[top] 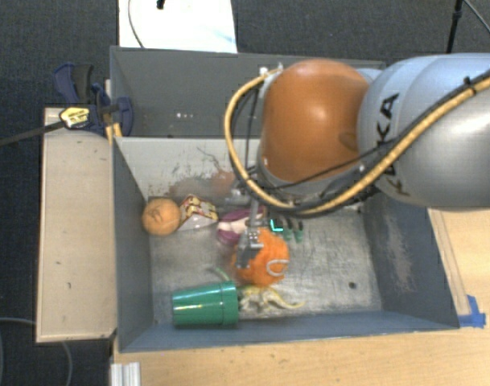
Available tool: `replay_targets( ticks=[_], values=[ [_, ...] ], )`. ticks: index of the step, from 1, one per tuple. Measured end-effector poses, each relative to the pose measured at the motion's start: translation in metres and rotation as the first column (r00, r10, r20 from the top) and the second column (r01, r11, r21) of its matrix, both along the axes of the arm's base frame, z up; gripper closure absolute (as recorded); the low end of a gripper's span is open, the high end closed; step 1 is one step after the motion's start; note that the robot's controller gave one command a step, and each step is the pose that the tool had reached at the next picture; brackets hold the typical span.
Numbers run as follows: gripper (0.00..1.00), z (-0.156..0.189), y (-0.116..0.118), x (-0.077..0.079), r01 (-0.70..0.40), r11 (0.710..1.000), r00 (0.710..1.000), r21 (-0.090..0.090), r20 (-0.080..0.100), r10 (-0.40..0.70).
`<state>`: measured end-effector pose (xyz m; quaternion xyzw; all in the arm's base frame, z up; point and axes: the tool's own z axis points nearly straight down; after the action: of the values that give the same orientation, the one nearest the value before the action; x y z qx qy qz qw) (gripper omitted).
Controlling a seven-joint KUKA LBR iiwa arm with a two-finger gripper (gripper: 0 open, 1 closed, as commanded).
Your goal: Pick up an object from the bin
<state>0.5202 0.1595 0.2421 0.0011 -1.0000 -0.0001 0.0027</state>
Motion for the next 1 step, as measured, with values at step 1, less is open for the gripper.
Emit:
replay_targets(
  ticks=[1],
  values=[
    [0.0,0.0041,-0.0009,0.0017,0.004,1.0,1.0,0.001,0.008,-0.004]
  ],
)
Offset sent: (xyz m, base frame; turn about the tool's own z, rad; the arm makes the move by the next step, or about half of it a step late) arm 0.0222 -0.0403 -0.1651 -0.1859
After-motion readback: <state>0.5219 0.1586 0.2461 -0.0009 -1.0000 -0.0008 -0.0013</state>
